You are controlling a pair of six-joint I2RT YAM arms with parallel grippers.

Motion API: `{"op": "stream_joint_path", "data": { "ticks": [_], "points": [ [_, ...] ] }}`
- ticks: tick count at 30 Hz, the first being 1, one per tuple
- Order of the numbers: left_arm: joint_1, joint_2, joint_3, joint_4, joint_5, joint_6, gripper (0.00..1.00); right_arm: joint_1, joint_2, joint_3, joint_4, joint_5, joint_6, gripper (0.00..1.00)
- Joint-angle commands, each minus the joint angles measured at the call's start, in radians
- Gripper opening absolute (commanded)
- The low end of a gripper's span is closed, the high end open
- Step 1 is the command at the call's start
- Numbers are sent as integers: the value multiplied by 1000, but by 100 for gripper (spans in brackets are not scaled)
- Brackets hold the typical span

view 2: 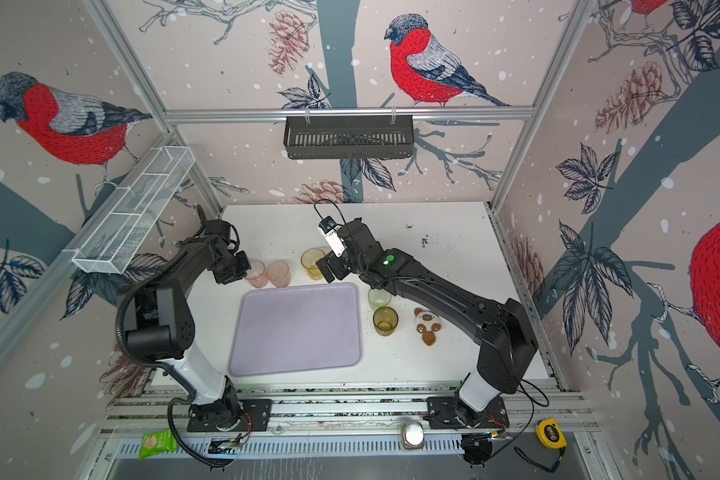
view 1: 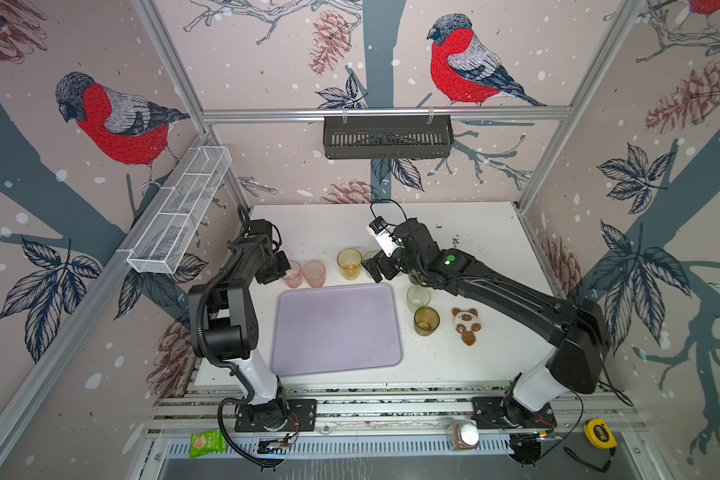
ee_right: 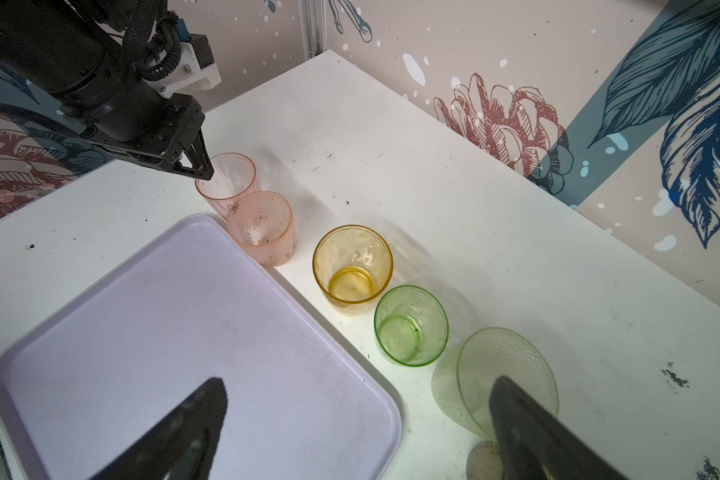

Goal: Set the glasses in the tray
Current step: 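Lower the left gripper around the clear pink glass rim and close it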

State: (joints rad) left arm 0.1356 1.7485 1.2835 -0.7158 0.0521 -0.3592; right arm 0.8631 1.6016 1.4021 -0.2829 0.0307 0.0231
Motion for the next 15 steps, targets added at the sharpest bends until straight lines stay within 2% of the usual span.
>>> {"op": "stream_joint_path", "data": {
  "ticks": [1,15],
  "points": [
    [2,2,4,2,-1,10,15,4,-9,-2,19,12,-8,100],
    [2,10,14,-1,-3,11,11,3,-9,-2,23,20,-15,100]
  ]
}}
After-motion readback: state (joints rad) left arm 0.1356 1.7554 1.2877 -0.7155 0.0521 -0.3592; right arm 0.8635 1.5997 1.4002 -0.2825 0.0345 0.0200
